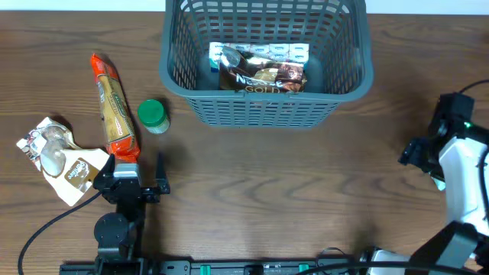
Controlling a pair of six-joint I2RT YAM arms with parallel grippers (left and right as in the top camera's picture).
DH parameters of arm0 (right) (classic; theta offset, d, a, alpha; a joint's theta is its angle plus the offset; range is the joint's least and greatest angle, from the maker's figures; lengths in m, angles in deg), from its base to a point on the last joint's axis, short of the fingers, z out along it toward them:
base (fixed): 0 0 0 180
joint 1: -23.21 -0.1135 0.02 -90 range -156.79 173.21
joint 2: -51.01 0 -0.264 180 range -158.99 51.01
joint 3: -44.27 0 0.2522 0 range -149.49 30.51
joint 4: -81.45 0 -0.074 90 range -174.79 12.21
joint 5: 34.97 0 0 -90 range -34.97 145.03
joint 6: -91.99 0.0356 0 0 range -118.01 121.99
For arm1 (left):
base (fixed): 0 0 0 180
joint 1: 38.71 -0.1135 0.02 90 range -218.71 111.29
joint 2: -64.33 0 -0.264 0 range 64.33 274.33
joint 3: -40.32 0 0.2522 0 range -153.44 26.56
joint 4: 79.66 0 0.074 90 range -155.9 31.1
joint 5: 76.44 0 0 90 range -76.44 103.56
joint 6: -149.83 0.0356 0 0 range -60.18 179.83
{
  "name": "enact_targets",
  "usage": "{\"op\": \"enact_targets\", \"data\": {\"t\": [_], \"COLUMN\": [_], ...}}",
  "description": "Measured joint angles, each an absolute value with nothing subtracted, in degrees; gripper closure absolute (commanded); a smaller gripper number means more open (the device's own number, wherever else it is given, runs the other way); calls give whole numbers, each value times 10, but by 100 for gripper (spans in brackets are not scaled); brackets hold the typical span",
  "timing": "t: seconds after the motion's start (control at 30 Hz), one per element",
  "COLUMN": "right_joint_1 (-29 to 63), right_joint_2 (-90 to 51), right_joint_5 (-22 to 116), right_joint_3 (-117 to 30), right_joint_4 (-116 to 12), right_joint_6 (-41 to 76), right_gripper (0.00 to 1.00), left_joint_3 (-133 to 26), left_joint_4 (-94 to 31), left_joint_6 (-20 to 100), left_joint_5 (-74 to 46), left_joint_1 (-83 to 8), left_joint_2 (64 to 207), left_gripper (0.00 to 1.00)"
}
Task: Pack container
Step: 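Move the right gripper down onto the mint-green wrapper and grasp it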
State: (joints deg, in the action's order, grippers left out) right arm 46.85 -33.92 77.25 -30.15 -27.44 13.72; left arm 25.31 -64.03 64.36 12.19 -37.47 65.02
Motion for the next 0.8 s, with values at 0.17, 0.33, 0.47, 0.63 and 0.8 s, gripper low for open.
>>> {"op": "enact_targets", "data": {"t": [0.17, 0.33, 0.47, 0.63, 0.8], "right_joint_1": [522, 542, 543, 543, 543], "right_joint_2": [-366, -371, -372, -390, -423], "right_joint_5": [722, 682, 666, 664, 677], "right_joint_3": [-301, -301, -301, -301, -301], "right_joint_4": [-303, -343, -371, -392, -414], "right_joint_6": [118, 85, 50, -7, -63], "right_gripper": [1, 1, 3, 8, 9], "left_joint_3": [253, 253, 253, 253, 253], "left_joint_4": [-640, -640, -640, -640, -640], "left_joint_6": [644, 644, 644, 644, 644], "left_joint_5": [122, 122, 122, 122, 122], "left_joint_1": [-375, -375, -375, -375, -375], "left_joint_2": [650, 650, 650, 650, 650], "left_gripper": [2, 2, 1, 1, 1]}}
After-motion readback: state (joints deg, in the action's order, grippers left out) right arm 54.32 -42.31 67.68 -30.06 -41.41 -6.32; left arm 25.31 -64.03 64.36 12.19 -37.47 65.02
